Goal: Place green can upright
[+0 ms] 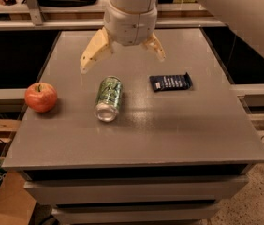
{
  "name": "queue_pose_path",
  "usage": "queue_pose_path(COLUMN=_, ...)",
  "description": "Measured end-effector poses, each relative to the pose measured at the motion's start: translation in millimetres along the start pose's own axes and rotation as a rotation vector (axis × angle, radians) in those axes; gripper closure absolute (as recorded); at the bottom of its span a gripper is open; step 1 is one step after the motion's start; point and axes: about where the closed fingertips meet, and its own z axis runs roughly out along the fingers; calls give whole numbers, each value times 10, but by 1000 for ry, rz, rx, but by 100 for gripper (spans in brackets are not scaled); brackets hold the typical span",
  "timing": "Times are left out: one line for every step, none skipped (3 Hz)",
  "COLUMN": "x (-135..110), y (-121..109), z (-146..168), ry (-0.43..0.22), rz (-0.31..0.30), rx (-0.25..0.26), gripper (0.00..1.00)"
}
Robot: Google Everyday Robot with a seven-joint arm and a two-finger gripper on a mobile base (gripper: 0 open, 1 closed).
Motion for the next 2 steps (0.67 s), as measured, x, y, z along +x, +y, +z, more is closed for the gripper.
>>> queue_pose_path(x=-26, y=51, z=92, ry=6, rz=63, rx=-14, gripper=0)
queue_pose_path(x=-47, y=140, z=197, ry=20, rz=124, rx=-30, gripper=0)
